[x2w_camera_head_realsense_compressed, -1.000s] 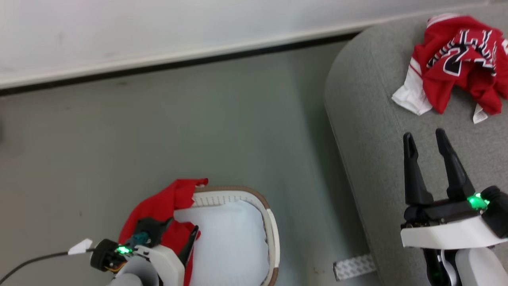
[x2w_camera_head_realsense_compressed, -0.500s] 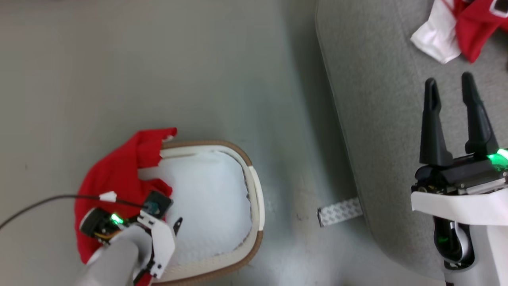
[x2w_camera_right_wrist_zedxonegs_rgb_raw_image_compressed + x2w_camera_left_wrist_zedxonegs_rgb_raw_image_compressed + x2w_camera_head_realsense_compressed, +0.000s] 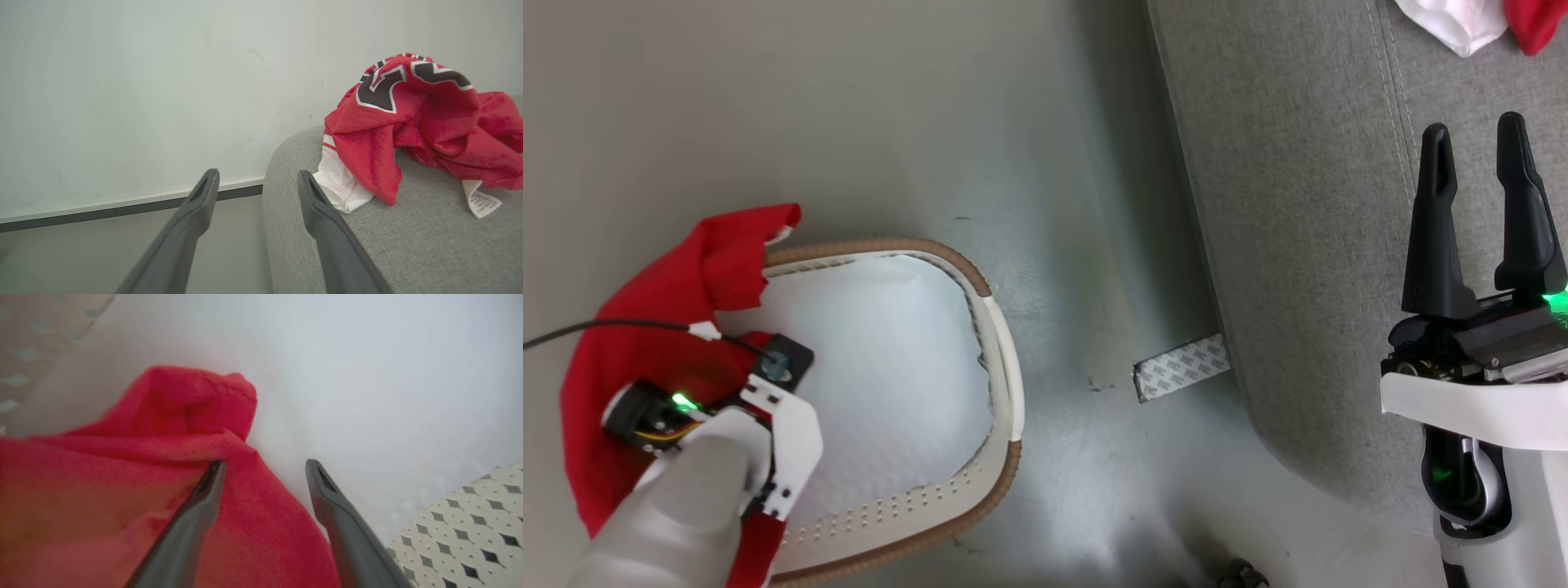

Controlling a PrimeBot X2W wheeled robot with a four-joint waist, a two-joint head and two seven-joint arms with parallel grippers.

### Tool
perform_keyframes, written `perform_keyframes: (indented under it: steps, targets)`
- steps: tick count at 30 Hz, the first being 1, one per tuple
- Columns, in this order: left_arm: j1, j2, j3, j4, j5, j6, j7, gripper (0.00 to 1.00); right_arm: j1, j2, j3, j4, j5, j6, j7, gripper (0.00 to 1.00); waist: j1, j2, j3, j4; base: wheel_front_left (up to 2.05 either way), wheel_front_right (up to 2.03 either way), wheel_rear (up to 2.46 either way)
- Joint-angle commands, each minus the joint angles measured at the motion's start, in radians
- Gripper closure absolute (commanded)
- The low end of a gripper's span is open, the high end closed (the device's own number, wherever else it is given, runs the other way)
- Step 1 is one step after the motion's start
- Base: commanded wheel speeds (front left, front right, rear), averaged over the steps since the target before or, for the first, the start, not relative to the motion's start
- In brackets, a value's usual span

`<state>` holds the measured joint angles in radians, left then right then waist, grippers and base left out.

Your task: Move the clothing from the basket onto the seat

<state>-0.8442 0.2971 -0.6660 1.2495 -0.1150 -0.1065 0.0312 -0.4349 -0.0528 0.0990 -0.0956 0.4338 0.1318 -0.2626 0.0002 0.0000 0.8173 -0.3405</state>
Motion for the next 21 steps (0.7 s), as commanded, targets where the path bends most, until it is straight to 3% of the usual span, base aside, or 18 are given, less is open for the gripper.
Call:
perform_keyframes:
  steps: [1,7,10,11,21]
  targets:
    - [-0.017,0.019,0.003,0.013,-0.003,0.014,0.028,0.00,-0.012,0.003,-0.001,-0.004,0.012,-0.002,-0.003,0.00,-0.0002,0.0000,0.018,-0.017,0.00,0.00,0.00]
    - [-0.034,0.032,0.007,0.026,-0.013,0.064,0.069,0.00,-0.013,0.003,0.000,-0.008,0.025,-0.002,-0.003,0.00,-0.0002,0.0000,0.043,-0.035,0.00,0.00,0.00]
    - [-0.036,0.028,0.020,0.028,-0.032,0.069,0.059,0.87,-0.007,0.003,-0.002,-0.005,0.028,-0.002,-0.003,0.00,-0.0002,0.0000,0.047,-0.035,0.00,0.00,0.00]
    - [-0.037,0.025,0.021,0.027,-0.037,0.068,0.050,1.00,-0.006,0.003,-0.003,-0.002,0.029,-0.002,-0.003,0.00,-0.0002,0.0000,0.046,-0.034,0.00,0.00,0.00]
    - [-0.010,-0.014,0.022,0.030,-0.068,0.056,-0.005,1.00,-0.006,0.003,0.002,0.024,0.005,-0.002,-0.003,0.00,-0.0002,0.0000,-0.021,-0.009,0.00,0.00,0.00]
